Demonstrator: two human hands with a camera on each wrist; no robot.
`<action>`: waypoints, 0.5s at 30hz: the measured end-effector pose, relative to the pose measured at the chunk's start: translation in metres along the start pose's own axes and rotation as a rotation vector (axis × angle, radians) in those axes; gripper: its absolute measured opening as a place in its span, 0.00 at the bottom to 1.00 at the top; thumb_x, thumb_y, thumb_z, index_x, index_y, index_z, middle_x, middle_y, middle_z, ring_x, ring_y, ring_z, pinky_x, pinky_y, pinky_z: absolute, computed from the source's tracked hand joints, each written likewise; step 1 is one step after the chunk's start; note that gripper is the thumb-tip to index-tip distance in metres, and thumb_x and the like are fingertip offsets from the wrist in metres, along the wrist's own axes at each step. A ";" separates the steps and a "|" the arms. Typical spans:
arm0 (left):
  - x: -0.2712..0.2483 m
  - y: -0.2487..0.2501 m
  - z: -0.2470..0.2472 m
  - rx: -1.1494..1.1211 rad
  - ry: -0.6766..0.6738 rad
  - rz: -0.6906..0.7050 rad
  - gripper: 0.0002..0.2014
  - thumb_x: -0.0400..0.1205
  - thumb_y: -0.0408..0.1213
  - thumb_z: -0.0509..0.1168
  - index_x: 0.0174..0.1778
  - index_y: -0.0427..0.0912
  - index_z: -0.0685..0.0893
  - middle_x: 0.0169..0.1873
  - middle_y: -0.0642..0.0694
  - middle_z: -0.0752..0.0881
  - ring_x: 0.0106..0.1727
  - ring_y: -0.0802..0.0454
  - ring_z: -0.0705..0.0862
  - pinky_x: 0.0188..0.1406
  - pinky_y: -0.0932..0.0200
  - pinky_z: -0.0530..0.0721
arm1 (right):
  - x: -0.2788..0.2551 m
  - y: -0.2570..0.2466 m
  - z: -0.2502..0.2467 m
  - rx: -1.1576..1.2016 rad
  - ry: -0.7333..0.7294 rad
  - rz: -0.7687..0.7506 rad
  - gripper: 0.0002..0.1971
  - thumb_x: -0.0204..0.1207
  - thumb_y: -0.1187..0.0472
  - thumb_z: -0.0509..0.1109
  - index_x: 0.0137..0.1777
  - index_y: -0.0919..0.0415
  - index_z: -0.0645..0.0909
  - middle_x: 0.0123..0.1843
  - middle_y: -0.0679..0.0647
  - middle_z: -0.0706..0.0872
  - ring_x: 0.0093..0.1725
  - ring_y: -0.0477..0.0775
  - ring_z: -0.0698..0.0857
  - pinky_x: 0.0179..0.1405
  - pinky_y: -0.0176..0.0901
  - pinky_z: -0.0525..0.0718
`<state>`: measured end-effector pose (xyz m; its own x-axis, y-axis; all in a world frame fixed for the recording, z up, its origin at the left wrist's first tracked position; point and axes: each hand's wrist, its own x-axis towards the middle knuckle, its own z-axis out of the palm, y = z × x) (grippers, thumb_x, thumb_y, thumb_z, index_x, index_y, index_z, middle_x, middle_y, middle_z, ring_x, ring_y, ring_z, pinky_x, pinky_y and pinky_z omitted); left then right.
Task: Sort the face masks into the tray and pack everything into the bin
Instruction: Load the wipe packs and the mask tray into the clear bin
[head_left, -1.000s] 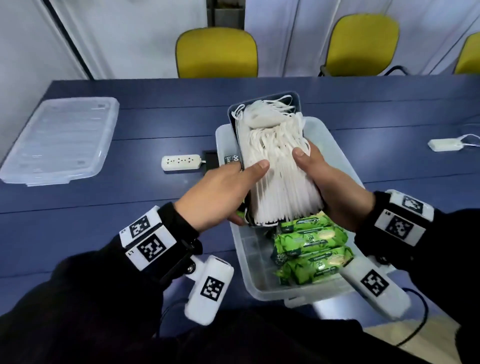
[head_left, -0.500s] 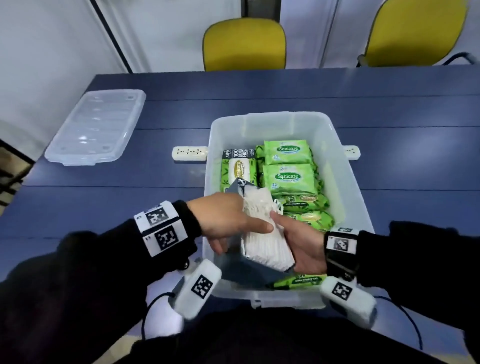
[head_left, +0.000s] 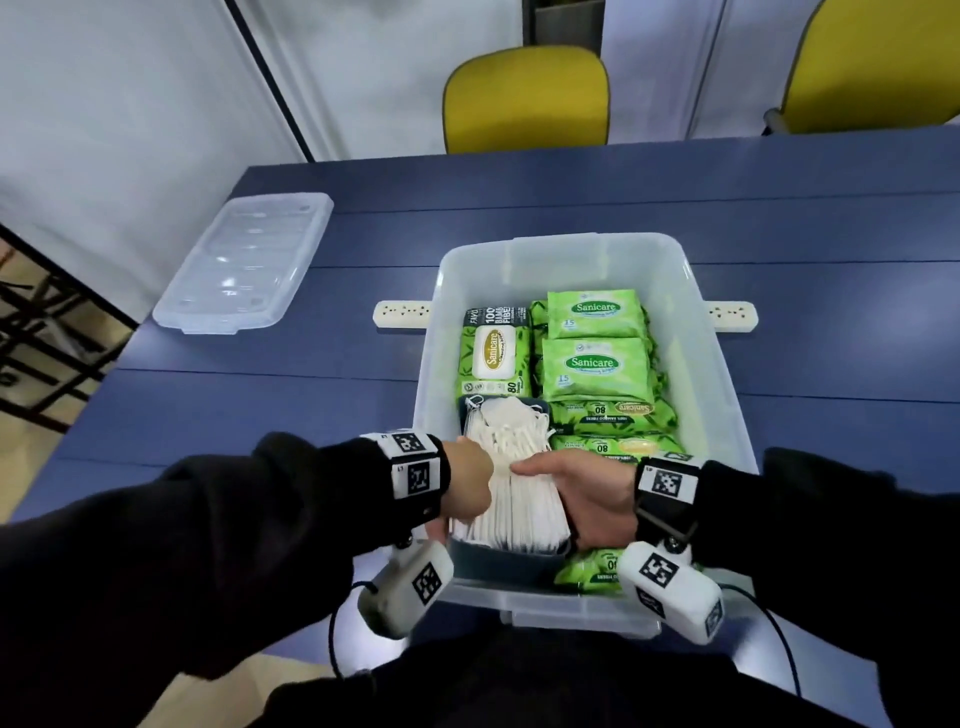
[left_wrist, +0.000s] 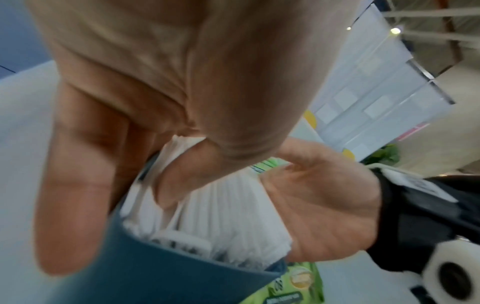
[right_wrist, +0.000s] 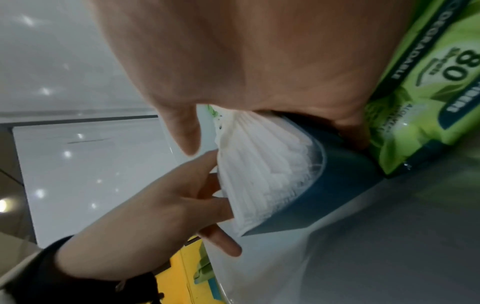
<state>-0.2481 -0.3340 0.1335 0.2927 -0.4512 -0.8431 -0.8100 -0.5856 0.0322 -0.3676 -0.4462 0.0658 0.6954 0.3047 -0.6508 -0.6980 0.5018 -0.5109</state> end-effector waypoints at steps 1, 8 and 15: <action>0.004 -0.001 0.001 -0.015 -0.009 -0.026 0.16 0.88 0.28 0.62 0.71 0.26 0.78 0.56 0.32 0.89 0.29 0.51 0.81 0.25 0.65 0.85 | 0.000 -0.002 0.000 -0.073 -0.002 0.029 0.28 0.77 0.53 0.73 0.77 0.59 0.79 0.74 0.63 0.84 0.66 0.60 0.87 0.60 0.50 0.88; -0.006 -0.012 -0.028 -0.107 0.051 -0.105 0.11 0.82 0.37 0.74 0.42 0.31 0.86 0.19 0.43 0.87 0.15 0.52 0.81 0.18 0.67 0.80 | -0.005 -0.021 -0.008 -0.752 0.048 0.030 0.25 0.72 0.55 0.84 0.68 0.53 0.83 0.59 0.40 0.91 0.63 0.41 0.88 0.75 0.52 0.80; -0.001 -0.092 -0.042 -0.346 0.601 -0.178 0.21 0.78 0.51 0.74 0.66 0.51 0.81 0.47 0.50 0.89 0.48 0.46 0.89 0.51 0.49 0.88 | -0.014 -0.055 0.008 -1.671 0.346 -0.215 0.73 0.55 0.26 0.82 0.90 0.46 0.38 0.92 0.52 0.48 0.89 0.59 0.51 0.88 0.58 0.55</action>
<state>-0.1528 -0.3083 0.1544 0.7153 -0.5639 -0.4127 -0.5454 -0.8198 0.1747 -0.3370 -0.4712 0.1075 0.8832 0.0625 -0.4649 -0.1680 -0.8832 -0.4380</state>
